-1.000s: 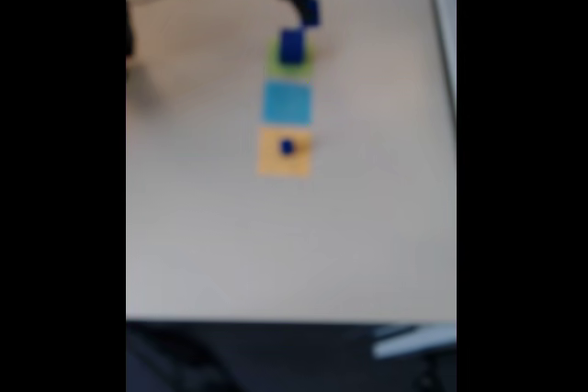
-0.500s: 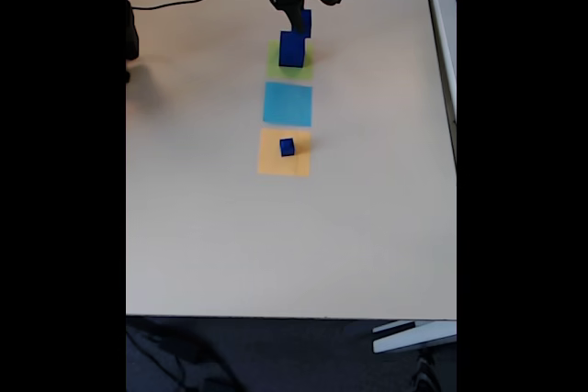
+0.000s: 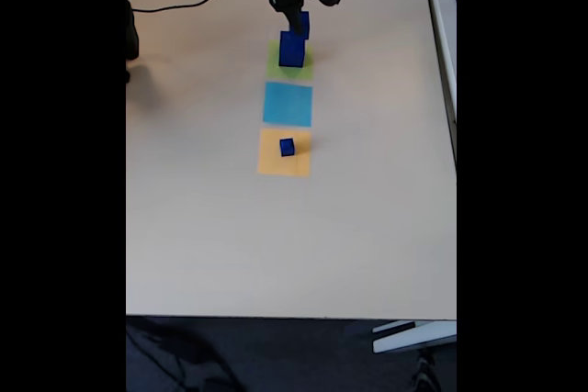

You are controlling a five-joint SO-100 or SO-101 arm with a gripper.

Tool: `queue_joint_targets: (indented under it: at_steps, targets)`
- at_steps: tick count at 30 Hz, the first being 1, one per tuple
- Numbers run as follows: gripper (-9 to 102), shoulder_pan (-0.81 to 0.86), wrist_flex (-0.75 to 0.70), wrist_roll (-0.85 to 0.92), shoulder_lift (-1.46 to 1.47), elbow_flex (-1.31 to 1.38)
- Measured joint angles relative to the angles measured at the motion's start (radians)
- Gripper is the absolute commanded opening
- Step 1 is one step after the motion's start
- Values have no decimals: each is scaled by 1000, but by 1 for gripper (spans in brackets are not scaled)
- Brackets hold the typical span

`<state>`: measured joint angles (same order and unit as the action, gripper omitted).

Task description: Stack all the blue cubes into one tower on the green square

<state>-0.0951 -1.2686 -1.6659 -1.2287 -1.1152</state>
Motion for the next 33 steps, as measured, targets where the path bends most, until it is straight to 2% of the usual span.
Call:
queue_joint_targets:
  at_steps: [33]
  targets:
    - [0,9,20,-8,15,-34]
